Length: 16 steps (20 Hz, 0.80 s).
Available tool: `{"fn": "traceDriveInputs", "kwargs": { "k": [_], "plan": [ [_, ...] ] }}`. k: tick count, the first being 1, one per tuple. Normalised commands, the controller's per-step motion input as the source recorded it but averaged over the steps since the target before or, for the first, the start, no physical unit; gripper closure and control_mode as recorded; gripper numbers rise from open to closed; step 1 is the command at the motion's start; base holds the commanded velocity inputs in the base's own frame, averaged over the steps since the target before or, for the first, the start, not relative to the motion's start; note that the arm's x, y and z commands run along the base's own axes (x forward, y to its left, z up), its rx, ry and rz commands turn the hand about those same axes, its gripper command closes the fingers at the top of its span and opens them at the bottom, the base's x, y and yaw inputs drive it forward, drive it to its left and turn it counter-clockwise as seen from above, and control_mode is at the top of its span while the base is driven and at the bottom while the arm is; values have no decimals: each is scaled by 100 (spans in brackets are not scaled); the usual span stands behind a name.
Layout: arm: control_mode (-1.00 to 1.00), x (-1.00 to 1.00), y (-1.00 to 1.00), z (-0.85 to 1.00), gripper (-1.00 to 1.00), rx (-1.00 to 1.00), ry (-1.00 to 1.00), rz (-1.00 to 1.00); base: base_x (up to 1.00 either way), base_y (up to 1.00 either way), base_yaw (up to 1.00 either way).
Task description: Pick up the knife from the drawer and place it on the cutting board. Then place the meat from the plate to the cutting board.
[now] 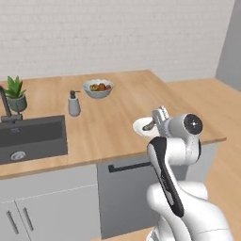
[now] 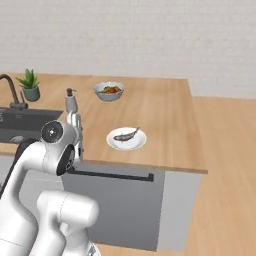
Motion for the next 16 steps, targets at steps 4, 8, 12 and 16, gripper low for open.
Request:
{"fn": "traceDriveInputs", "kwargs": {
  "k": [4, 8, 12, 16],
  "plan": [
    [100, 0, 0, 0, -100, 0, 0, 0, 55, -38, 24],
    [100, 0, 0, 0, -100, 0, 0, 0, 49, -31, 21],
    [100, 0, 0, 0, -100, 0, 0, 0, 49, -31, 20],
    [100, 0, 0, 0, -100, 0, 0, 0, 12, -21, 13]
  ]
}}
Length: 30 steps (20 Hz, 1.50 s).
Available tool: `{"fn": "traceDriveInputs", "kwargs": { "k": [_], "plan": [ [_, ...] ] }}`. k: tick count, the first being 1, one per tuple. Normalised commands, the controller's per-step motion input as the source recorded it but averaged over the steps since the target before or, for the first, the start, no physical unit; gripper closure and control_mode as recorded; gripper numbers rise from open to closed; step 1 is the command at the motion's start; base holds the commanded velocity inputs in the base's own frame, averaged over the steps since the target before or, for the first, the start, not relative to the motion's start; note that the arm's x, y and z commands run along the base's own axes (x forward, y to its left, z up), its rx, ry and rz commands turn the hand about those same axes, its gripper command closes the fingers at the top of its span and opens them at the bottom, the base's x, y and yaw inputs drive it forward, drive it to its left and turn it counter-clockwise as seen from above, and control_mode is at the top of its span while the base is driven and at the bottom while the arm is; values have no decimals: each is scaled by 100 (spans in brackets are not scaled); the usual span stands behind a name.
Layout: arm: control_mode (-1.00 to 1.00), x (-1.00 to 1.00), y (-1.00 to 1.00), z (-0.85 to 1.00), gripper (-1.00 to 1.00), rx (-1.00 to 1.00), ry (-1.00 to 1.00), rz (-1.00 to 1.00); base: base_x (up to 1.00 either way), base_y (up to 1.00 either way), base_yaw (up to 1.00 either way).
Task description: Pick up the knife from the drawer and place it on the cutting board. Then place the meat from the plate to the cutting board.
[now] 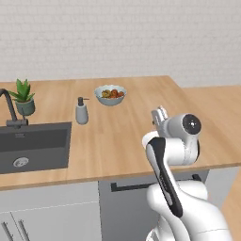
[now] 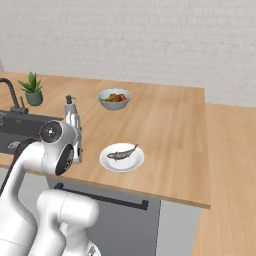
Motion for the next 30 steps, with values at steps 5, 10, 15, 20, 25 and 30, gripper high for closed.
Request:
{"fn": "traceDriveInputs", "kwargs": {
  "k": [5, 10, 15, 20, 25, 30],
  "plan": [
    [-100, 17, -7, -15, -100, -1, 19, 0, 0, 0, 0],
    [-100, 2, -43, 7, -100, 0, 41, 0, 0, 0, 0],
    [-100, -11, -70, 12, -100, 0, 33, 5, 0, 0, 0],
    [-100, -36, -84, -1, -100, 0, 17, 6, 0, 0, 0],
    [-100, -5, -83, -30, -100, 0, 10, 15, 0, 0, 0],
    [-100, 61, 18, -19, -100, 0, 9, 14, 0, 0, 0]
  ]
}}
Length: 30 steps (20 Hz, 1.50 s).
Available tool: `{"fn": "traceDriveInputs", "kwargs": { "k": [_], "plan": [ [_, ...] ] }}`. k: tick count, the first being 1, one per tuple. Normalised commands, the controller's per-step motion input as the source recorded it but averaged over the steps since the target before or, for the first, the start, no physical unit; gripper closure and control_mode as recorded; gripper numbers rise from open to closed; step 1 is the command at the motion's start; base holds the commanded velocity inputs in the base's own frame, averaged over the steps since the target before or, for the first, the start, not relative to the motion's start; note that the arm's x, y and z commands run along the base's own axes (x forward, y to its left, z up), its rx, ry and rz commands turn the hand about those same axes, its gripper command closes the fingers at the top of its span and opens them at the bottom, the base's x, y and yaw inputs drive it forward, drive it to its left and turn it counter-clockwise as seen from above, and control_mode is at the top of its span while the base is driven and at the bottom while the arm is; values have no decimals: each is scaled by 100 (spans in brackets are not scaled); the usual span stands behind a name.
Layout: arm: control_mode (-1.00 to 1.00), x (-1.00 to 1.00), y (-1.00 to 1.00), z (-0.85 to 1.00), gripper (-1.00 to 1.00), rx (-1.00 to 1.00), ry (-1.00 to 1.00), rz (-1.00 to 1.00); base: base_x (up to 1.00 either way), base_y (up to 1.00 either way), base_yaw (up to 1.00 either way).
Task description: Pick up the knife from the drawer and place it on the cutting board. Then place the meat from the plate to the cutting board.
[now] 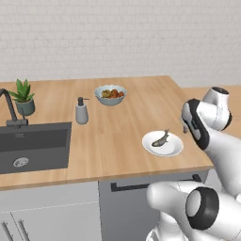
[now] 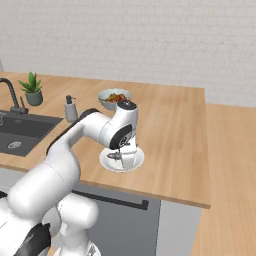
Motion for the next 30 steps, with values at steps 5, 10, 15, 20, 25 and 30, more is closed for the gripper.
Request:
{"fn": "traceDriveInputs", "kwargs": {
  "k": [5, 10, 15, 20, 25, 30],
  "plan": [
    [-100, 87, 64, -21, -100, 0, 4, 9, 0, 0, 0],
    [-100, 64, 33, -38, -100, 0, 1, 10, 0, 0, 0],
    [-100, 2, 0, -36, -100, 0, 0, 5, 0, 0, 0],
    [-100, 32, 0, -26, -100, 0, 0, 4, 0, 0, 0],
    [-100, 45, 0, -38, -100, 0, 2, 5, 0, 0, 0],
    [-100, 42, 0, -39, -100, 0, 7, 4, 0, 0, 0]
  ]
}}
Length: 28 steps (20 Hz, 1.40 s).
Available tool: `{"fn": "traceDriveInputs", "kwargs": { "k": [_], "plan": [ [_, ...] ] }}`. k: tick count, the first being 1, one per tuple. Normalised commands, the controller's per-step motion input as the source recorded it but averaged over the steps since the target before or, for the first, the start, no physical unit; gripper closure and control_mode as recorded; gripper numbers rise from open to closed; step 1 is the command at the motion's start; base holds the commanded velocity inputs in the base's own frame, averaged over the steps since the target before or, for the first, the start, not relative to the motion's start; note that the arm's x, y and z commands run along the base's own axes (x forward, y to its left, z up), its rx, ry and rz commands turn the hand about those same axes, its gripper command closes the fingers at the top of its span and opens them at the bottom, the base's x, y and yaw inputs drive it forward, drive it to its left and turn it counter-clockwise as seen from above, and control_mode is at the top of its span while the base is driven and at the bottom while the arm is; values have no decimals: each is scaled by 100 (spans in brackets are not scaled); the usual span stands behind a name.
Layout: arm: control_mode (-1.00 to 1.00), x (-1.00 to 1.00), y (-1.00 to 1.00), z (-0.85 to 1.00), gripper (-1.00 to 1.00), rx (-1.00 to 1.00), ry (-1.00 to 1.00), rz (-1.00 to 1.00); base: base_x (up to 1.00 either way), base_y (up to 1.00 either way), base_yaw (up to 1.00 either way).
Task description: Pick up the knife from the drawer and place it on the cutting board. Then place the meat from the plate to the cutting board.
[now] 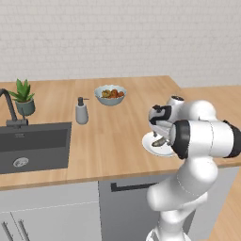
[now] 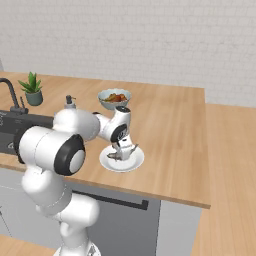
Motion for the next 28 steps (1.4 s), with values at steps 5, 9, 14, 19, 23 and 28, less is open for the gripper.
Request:
{"fn": "traceDriveInputs", "kwargs": {
  "k": [5, 9, 14, 19, 23, 28],
  "plan": [
    [-100, 39, 0, -23, -100, 0, 4, 3, 0, 0, 0],
    [-100, 21, 0, -30, -100, 0, 3, 3, 0, 0, 0],
    [-100, 0, 0, -36, -100, 0, 5, 2, 0, 0, 0],
    [-100, 0, 0, -36, 100, 0, 5, 1, 0, 0, 0],
    [-100, 0, 0, -23, 100, 0, 2, 1, 0, 0, 0],
    [-100, -5, 0, -4, 100, 0, -1, 2, 0, 0, 0]
  ]
}}
